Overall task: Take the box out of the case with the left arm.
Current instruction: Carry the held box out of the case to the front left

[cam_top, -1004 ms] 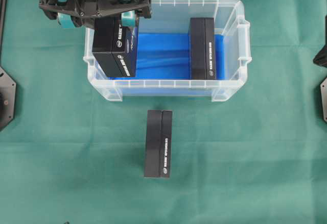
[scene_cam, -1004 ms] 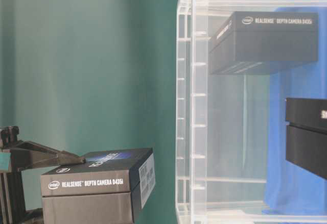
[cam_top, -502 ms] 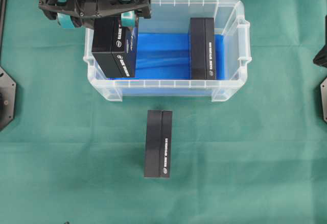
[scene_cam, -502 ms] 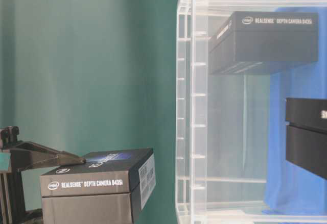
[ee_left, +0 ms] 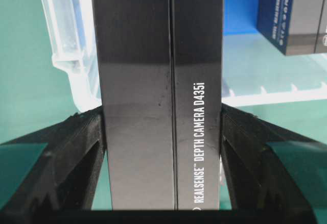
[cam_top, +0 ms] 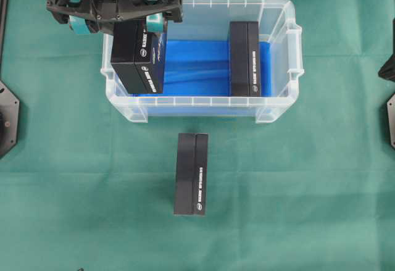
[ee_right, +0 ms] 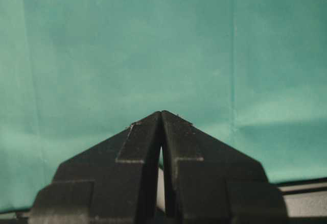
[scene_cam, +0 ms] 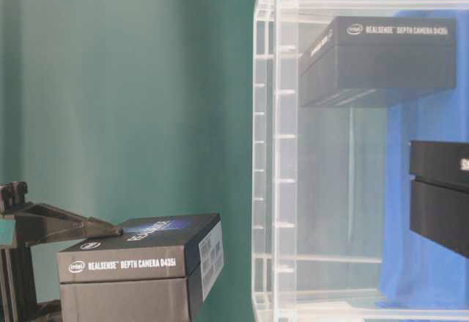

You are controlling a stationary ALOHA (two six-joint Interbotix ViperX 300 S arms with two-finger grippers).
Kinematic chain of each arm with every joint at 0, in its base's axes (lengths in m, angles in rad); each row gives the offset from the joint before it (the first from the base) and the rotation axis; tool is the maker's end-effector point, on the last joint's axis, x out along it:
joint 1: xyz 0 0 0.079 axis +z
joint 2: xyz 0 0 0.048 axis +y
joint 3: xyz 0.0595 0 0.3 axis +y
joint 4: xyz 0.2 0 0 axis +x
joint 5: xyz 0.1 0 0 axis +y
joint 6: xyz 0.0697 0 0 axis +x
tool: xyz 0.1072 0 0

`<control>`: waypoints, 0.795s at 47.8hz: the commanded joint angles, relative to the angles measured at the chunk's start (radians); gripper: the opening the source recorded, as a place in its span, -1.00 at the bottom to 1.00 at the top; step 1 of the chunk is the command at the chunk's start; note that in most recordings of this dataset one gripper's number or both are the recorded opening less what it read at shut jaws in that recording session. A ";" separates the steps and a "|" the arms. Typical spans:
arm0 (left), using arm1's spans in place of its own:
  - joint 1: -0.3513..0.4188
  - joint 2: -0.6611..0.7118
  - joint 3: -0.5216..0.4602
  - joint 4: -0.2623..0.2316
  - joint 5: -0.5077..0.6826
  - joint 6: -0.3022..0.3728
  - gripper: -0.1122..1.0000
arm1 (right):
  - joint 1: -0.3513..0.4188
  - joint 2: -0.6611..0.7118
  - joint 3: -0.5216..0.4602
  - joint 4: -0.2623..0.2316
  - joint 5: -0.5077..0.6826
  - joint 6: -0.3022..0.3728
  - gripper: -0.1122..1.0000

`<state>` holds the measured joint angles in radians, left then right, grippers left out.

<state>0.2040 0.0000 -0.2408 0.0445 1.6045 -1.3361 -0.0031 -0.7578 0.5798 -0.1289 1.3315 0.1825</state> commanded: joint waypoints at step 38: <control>-0.011 -0.029 -0.014 0.005 0.002 -0.002 0.29 | 0.000 0.000 -0.021 0.000 -0.002 0.002 -0.75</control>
<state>0.2025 0.0015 -0.2408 0.0460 1.6061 -1.3361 -0.0031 -0.7578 0.5783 -0.1289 1.3330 0.1825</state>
